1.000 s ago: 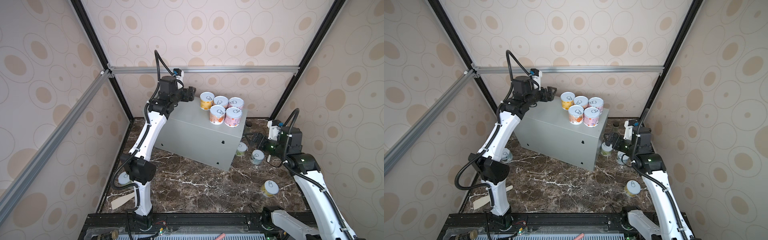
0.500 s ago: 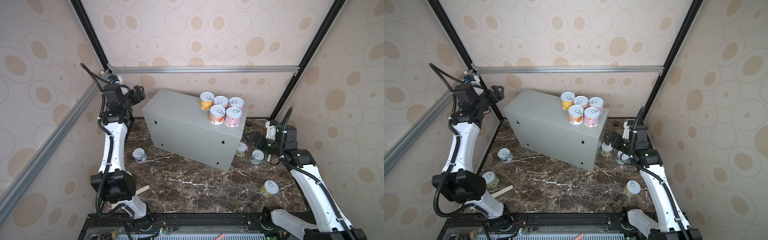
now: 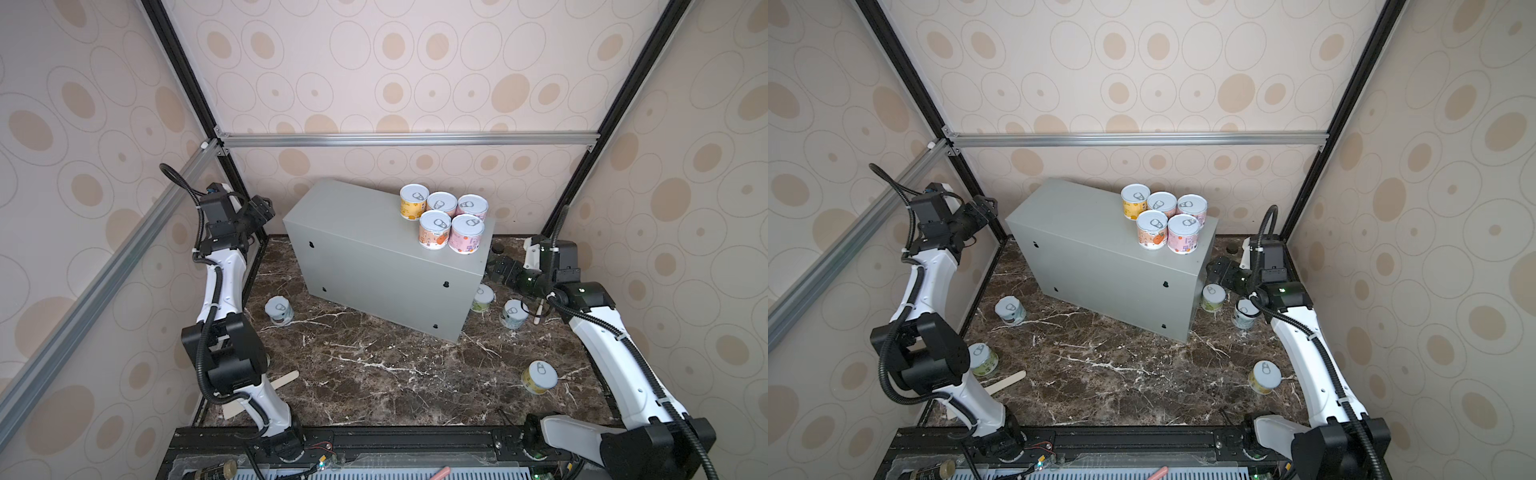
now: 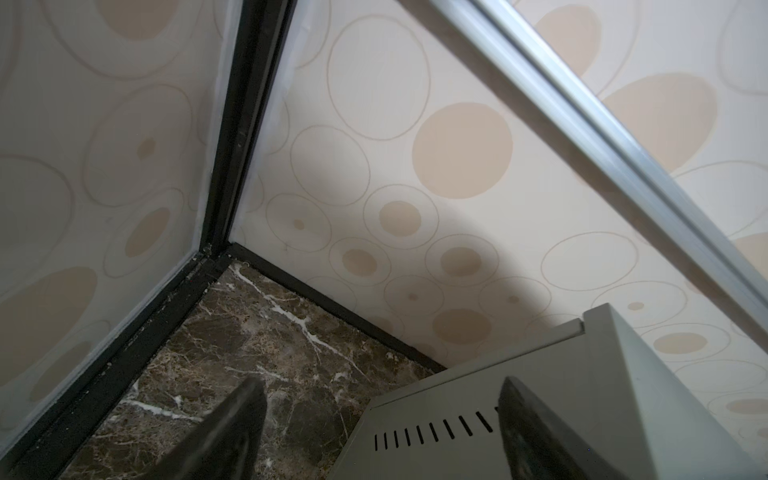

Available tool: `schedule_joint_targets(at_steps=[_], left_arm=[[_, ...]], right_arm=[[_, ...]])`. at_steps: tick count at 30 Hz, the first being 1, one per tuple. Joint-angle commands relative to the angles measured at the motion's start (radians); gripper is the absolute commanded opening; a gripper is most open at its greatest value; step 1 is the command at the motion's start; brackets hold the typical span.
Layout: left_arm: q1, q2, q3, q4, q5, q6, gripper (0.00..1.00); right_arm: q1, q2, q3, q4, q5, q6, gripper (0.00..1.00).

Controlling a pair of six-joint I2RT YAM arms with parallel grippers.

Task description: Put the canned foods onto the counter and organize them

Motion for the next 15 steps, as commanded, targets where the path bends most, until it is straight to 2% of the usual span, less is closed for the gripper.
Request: schedule_joint_targets(at_steps=[1, 6, 15], left_arm=[[-0.004, 0.064, 0.080, 0.001, 0.046, 0.023, 0.87], [-0.063, 0.162, 0.186, -0.073, 0.027, 0.092, 0.87], [-0.141, 0.243, 0.283, -0.115, 0.002, 0.147, 0.86]], right_arm=[[-0.001, 0.032, 0.041, 0.027, 0.016, 0.003, 0.99], [0.000, 0.095, 0.068, 0.044, 0.024, 0.004, 0.99], [-0.001, 0.188, 0.126, 0.057, 0.021, 0.004, 0.99]])
